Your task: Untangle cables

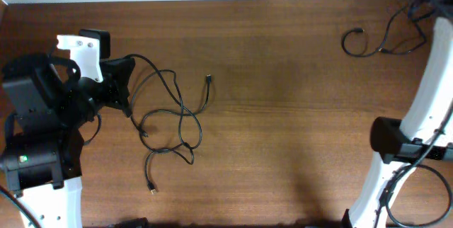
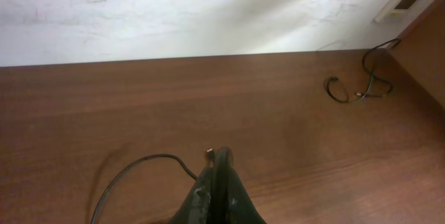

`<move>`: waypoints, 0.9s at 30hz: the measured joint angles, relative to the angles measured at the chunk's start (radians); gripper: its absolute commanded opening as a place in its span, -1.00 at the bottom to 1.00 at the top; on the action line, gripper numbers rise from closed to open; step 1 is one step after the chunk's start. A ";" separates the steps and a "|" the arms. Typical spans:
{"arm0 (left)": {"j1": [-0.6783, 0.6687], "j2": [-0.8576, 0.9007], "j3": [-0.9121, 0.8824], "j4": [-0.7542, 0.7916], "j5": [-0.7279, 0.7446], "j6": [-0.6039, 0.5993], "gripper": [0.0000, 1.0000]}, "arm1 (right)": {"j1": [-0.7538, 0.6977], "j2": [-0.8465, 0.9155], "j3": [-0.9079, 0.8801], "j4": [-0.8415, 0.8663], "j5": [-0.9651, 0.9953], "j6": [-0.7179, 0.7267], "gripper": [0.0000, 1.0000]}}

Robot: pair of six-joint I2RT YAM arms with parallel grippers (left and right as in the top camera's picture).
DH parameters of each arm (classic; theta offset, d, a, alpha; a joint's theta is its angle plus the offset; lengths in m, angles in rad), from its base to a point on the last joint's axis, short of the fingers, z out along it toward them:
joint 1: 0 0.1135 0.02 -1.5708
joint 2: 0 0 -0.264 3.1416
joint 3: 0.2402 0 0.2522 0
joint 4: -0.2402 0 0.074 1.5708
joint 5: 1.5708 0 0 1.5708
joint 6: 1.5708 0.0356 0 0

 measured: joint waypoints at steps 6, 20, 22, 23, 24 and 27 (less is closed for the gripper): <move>0.000 -0.001 0.000 0.000 -0.006 0.000 -0.97 | 0.216 0.075 -0.029 -0.172 -0.043 -0.053 0.86; 0.000 -0.001 0.035 0.309 -0.101 -0.105 -0.99 | 0.726 0.079 -0.034 -0.172 -0.160 -0.202 0.87; 0.000 -0.001 0.074 0.328 -0.105 -0.127 -0.98 | 0.760 0.079 -0.034 -0.172 -0.162 -0.206 0.87; 0.000 -0.002 0.092 0.332 -0.105 -0.133 -0.98 | 0.775 0.079 -0.034 -0.172 -0.162 -0.207 0.87; 0.000 -0.002 0.110 0.334 -0.105 -0.138 -0.98 | 0.790 0.079 -0.034 -0.172 -0.162 -0.209 0.87; 0.000 -0.002 0.160 0.340 -0.105 -0.155 -0.98 | 0.822 0.079 -0.034 -0.172 -0.163 -0.212 0.87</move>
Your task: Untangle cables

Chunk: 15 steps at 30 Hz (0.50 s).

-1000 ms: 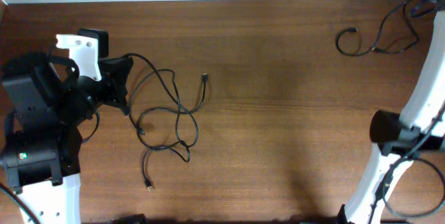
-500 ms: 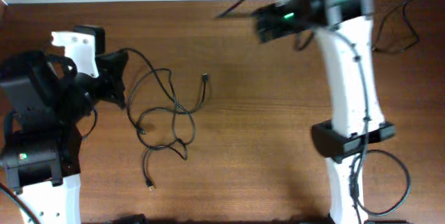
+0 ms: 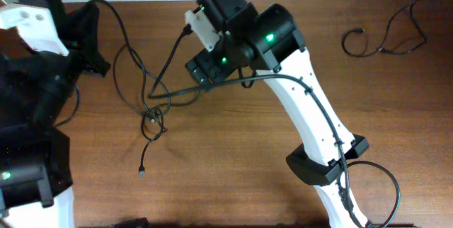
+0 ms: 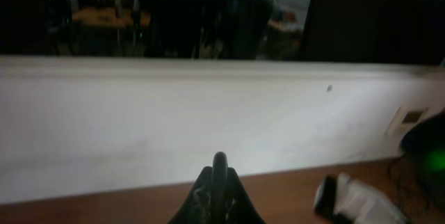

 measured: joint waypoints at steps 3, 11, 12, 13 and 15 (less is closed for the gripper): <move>0.000 -0.002 0.017 0.027 0.000 -0.020 -0.99 | 0.003 0.000 0.000 0.000 0.000 -0.002 0.87; 0.000 0.053 0.019 0.161 0.011 -0.114 -1.00 | 0.001 -0.021 0.000 0.001 0.000 -0.024 0.86; 0.000 0.057 0.019 0.167 0.016 -0.123 -1.00 | 0.001 -0.033 0.000 0.002 0.000 -0.027 0.87; 0.000 0.058 0.019 0.167 0.021 -0.132 -1.00 | 0.001 -0.048 0.000 0.002 0.000 -0.028 0.87; 0.000 0.057 0.019 0.168 0.035 -0.142 -1.00 | 0.001 -0.075 0.000 0.002 0.000 -0.030 0.87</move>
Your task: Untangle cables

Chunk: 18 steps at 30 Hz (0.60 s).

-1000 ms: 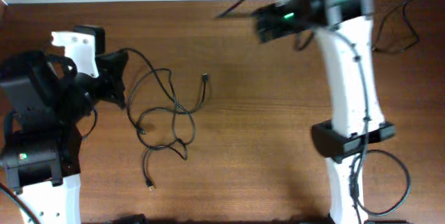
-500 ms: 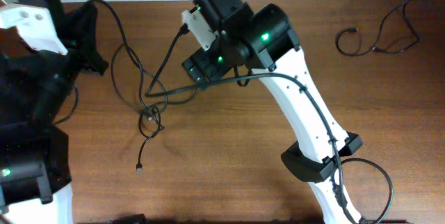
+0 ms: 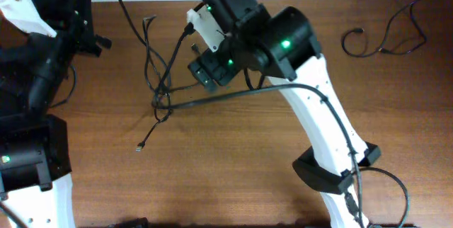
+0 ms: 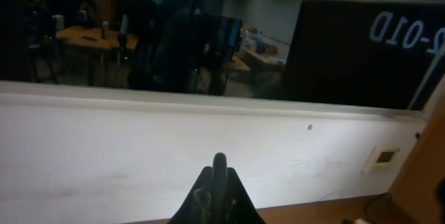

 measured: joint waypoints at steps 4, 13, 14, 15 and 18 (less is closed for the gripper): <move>0.000 0.000 0.007 -0.013 0.035 -0.008 -1.00 | 0.000 -0.035 0.000 0.000 0.000 -0.002 0.87; 0.000 -0.002 0.104 -0.053 0.053 -0.019 -1.00 | 0.015 -0.037 0.000 0.032 -0.041 -0.002 0.86; 0.000 -0.002 0.114 -0.054 0.053 -0.020 -1.00 | 0.031 -0.037 0.000 0.043 -0.049 -0.002 0.86; 0.000 -0.002 0.120 -0.055 0.053 -0.021 -1.00 | 0.043 -0.037 0.000 0.053 -0.050 -0.002 0.86; 0.000 -0.002 0.145 -0.057 0.053 -0.023 -1.00 | 0.093 -0.037 0.000 0.081 -0.055 -0.002 0.86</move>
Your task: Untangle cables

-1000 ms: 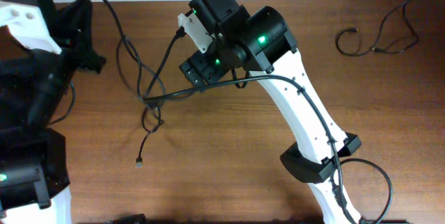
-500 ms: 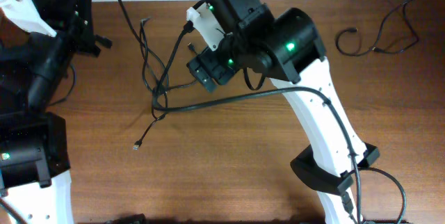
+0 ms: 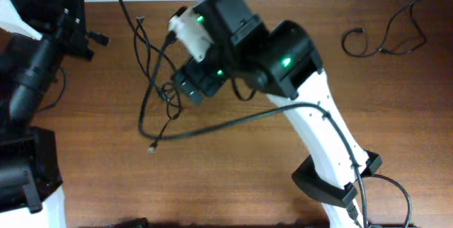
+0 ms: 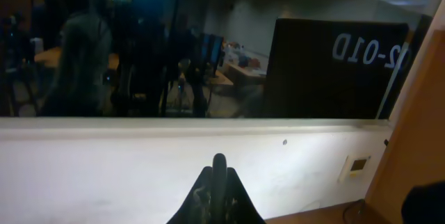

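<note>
A thin black cable (image 3: 150,52) hangs in loops and a knot (image 3: 167,95) above the wooden table (image 3: 283,178), one plug (image 3: 151,149) dangling low and another plug (image 3: 139,20) up near the left arm. My left gripper (image 3: 98,39) is raised at the top left; in the left wrist view its fingers (image 4: 220,182) are shut on a black strand and face the wall and a window. My right gripper (image 3: 185,86) sits right beside the knot in mid-table; its jaws are hidden under the wrist and seem closed on the cable.
A second black cable (image 3: 382,38) lies loose at the table's far right corner. A thicker dark lead (image 3: 233,122) runs from the right arm and loops down left of the knot. The right arm's base (image 3: 333,182) stands at the front right.
The left gripper is higher still, its view now mostly window. The right gripper has moved left and toward the front, the knot with it. The low plug hangs slightly further right.
The cable first lay tangled on the table with the left gripper shut on one strand and the right arm away at the right. Then both arms had it lifted. The left has kept rising while the right stays at the knot.
</note>
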`<move>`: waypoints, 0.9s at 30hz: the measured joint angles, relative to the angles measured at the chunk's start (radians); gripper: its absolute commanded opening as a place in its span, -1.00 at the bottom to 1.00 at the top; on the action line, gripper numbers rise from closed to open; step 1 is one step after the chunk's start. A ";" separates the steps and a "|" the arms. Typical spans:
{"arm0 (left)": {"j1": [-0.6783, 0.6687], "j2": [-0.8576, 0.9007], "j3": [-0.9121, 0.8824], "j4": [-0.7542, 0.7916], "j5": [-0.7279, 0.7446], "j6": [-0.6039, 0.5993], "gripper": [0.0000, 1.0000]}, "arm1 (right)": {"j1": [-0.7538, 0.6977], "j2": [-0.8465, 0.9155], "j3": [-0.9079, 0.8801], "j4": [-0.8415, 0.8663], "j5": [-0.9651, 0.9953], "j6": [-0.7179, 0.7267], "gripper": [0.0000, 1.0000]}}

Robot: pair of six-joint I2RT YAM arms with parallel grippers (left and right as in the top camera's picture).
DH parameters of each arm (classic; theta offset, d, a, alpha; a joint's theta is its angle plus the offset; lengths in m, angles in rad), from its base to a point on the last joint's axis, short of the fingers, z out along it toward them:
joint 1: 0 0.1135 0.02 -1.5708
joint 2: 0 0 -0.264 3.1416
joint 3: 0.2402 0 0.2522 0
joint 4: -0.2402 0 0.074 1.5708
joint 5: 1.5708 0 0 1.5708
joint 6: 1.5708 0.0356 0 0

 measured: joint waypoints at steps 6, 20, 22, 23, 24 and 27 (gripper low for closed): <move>0.000 0.000 0.052 0.000 -0.053 0.000 -1.00 | 0.074 0.027 0.000 0.021 -0.010 0.000 0.86; 0.000 0.000 0.115 -0.013 -0.280 0.045 -1.00 | 0.127 0.109 0.000 0.071 -0.009 0.000 0.86; 0.000 -0.001 0.116 -0.015 -0.290 0.050 -1.00 | 0.141 0.110 0.000 0.082 -0.009 0.000 0.86; 0.000 -0.001 0.116 -0.017 -0.292 0.052 -1.00 | 0.151 0.112 0.000 0.090 -0.009 0.000 0.86; 0.000 -0.001 0.116 -0.021 -0.293 0.053 -1.00 | 0.160 0.117 0.000 0.096 -0.009 0.000 0.86; 0.000 -0.001 0.116 -0.026 -0.297 0.053 -1.00 | 0.182 0.151 0.000 0.103 -0.010 0.000 0.86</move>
